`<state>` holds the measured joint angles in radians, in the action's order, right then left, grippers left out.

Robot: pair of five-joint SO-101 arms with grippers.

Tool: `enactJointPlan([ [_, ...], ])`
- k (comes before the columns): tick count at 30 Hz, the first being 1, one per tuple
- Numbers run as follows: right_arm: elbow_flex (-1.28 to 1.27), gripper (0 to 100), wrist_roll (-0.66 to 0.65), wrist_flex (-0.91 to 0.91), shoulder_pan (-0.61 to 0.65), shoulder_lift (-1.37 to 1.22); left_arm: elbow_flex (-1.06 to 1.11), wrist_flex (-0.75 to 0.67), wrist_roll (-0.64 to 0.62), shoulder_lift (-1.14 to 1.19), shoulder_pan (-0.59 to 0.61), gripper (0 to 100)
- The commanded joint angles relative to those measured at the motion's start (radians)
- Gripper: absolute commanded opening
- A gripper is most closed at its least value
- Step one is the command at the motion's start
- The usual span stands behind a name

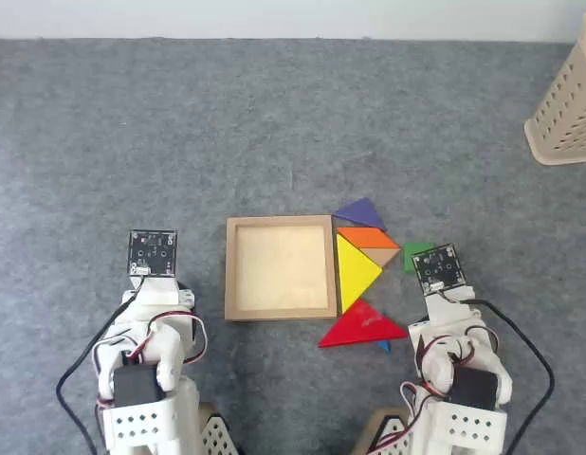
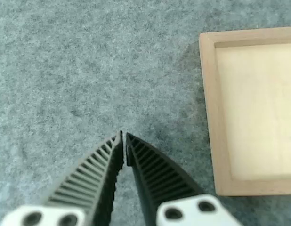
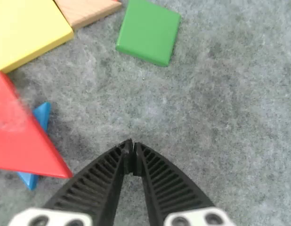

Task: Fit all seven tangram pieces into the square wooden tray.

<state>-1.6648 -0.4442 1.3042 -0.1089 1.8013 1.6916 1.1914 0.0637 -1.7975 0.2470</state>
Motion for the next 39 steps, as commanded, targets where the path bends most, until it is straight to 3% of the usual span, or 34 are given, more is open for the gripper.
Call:
enactJointPlan([
  [1,-0.02,0.8,-0.009,0.005,0.007,-0.001,-0.005,0.002,0.005,-0.009,0.003,1],
  [23,-0.02,0.9,-0.009,-0.012,0.008,-0.001,-0.005,0.002,0.005,-0.009,0.003,1],
  [28,-0.02,0.9,-0.015,-0.162,-0.039,-0.001,-0.005,0.002,0.005,-0.009,0.003,1],
  [32,0.018,0.9,-0.14,-0.248,-0.107,-0.001,-0.005,0.002,0.005,-0.009,0.003,1],
  [39,0.199,0.9,-0.063,-0.225,-0.108,-0.024,-0.005,0.002,0.005,-0.009,0.003,1],
])
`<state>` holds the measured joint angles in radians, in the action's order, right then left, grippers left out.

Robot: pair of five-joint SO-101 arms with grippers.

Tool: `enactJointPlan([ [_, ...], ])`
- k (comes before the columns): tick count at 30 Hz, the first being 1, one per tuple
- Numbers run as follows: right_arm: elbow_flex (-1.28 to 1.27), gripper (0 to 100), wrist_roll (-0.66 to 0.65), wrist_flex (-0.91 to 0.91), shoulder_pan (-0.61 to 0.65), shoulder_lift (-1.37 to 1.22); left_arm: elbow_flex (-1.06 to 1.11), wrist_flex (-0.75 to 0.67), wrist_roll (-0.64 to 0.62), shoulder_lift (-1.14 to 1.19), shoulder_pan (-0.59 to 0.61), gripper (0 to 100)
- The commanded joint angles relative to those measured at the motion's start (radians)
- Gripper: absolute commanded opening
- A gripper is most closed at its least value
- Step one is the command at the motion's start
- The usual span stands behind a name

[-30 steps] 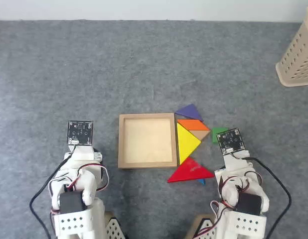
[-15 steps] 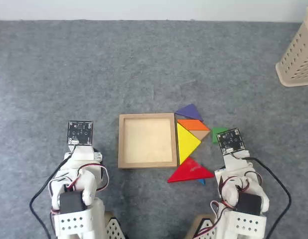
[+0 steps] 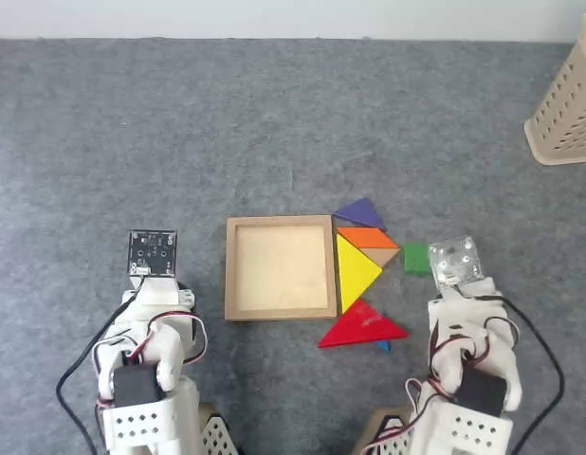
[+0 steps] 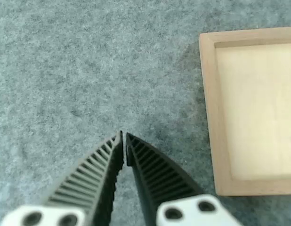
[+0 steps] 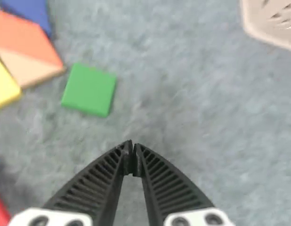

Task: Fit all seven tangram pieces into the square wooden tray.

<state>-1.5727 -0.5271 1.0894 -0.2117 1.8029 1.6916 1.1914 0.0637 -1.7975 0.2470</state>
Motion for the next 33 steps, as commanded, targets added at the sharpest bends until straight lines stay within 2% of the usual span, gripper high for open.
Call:
enactJointPlan([
  [1,0.129,0.9,0.02,-0.008,0.004,-0.045,-0.005,0.002,0.005,-0.009,0.003,1],
  [7,0.298,1.0,0.038,-0.008,0.145,-0.427,-0.005,0.002,0.005,-0.009,0.003,1],
  [11,0.445,6.6,0.178,-0.007,0.3,-0.785,-0.005,0.002,0.005,-0.009,0.003,1],
  [14,0.506,12.5,0.23,-0.005,0.432,-1.027,-0.005,0.002,0.005,-0.009,0.003,1],
  [17,0.549,13.6,0.269,-0.007,0.536,-1.198,-0.005,0.002,0.005,-0.009,0.003,1],
  [23,0.574,13.8,0.315,0.005,0.607,-1.219,-0.005,0.002,0.005,-0.009,0.003,1],
  [28,0.629,13.8,0.528,0.088,0.668,-1.155,-0.005,0.002,0.005,-0.009,0.003,1],
  [30,0.628,13.9,0.578,0.091,0.716,-1.145,-0.005,0.002,0.005,-0.009,0.003,1],
  [33,0.626,13.9,0.583,0.093,0.835,-1.145,-0.005,0.002,0.005,-0.009,0.003,1],
])
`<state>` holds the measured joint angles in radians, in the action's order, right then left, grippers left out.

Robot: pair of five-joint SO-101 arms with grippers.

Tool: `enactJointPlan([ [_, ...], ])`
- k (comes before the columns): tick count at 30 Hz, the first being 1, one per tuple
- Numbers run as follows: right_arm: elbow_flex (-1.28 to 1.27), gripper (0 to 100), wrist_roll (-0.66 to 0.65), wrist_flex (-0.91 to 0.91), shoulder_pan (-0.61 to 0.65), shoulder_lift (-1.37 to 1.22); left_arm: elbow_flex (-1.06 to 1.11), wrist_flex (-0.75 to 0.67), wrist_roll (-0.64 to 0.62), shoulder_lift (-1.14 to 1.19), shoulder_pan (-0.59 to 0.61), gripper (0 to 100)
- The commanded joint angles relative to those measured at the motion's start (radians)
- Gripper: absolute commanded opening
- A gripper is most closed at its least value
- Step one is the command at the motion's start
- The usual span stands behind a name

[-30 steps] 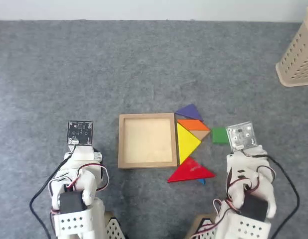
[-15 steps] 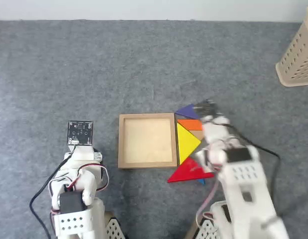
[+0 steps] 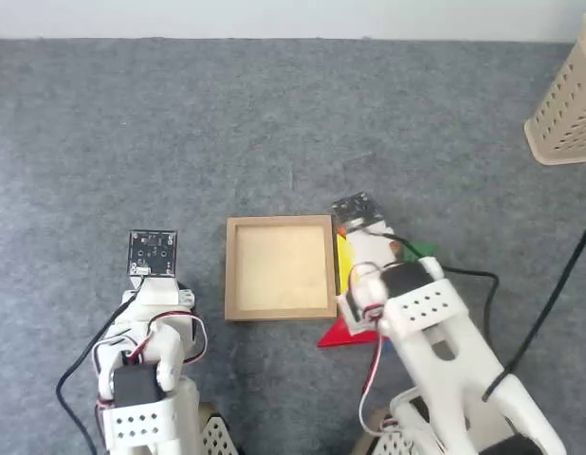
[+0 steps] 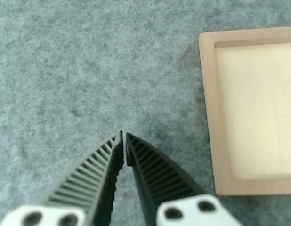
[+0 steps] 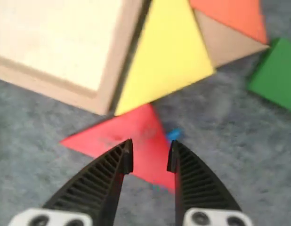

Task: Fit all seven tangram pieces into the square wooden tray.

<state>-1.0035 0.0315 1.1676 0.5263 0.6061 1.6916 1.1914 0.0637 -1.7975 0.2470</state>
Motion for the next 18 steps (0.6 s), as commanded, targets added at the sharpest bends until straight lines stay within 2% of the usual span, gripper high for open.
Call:
enactJointPlan([
  [1,0.057,13.9,0.025,0.019,0.151,0.051,-0.005,0.002,0.005,-0.009,0.003,1],
  [4,0.038,13.9,0.005,0.013,0.285,0.054,-0.005,0.002,0.005,-0.009,0.003,1],
  [7,0.009,13.9,-0.052,-0.001,0.332,0.051,-0.005,0.002,0.005,-0.009,0.003,1],
  [14,-0.097,13.9,-0.166,-0.047,0.277,0.05,-0.005,0.002,0.005,-0.009,0.003,1],
  [18,-0.147,13.9,-0.242,-0.085,0.17,0.05,-0.005,0.002,0.005,-0.009,0.003,1],
])
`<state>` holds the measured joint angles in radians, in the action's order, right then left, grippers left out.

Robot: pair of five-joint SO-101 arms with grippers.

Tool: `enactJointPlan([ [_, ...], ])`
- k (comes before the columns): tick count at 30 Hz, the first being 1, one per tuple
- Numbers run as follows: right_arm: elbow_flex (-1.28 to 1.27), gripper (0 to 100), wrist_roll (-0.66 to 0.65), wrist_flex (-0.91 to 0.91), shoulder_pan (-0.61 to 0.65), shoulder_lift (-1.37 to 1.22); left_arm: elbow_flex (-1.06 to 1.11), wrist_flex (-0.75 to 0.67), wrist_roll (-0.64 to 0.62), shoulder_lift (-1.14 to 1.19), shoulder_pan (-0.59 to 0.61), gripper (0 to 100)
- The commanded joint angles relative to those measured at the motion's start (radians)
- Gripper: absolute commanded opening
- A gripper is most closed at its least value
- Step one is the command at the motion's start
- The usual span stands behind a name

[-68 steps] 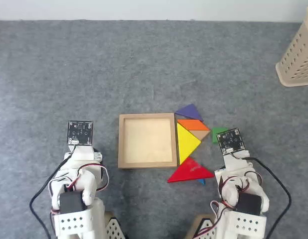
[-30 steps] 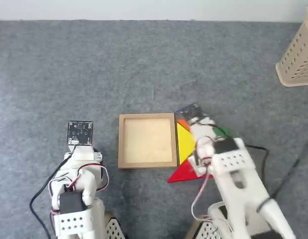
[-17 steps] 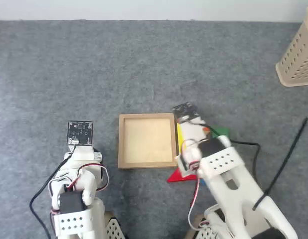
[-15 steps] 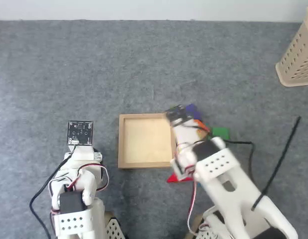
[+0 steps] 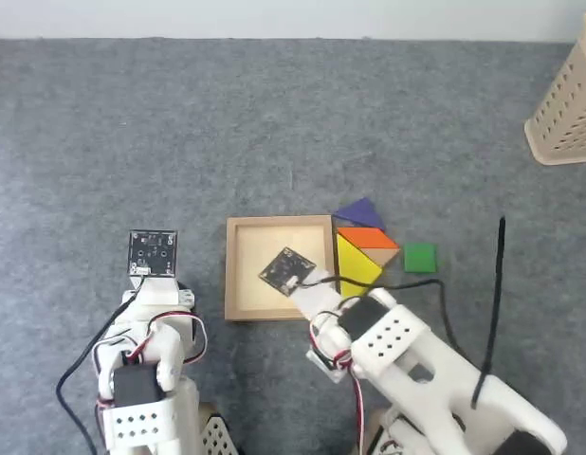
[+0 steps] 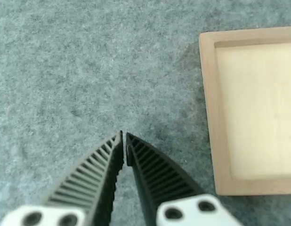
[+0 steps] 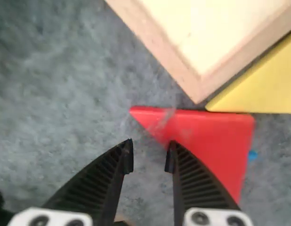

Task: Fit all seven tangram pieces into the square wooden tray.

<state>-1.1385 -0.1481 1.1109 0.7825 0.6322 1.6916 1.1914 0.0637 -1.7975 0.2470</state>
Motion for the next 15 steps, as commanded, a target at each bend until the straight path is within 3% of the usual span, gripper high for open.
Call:
enactJointPlan([
  [1,-0.015,13.9,-0.086,-0.03,-0.13,0.024,-0.005,0.002,0.005,-0.009,0.003,1],
  [9,-0.015,13.9,-0.301,-0.102,-0.49,0.024,-0.005,0.002,0.005,-0.009,0.003,1],
  [15,0.054,13.9,-0.292,-0.091,-0.636,0.025,-0.005,0.002,0.005,-0.009,0.003,1],
])
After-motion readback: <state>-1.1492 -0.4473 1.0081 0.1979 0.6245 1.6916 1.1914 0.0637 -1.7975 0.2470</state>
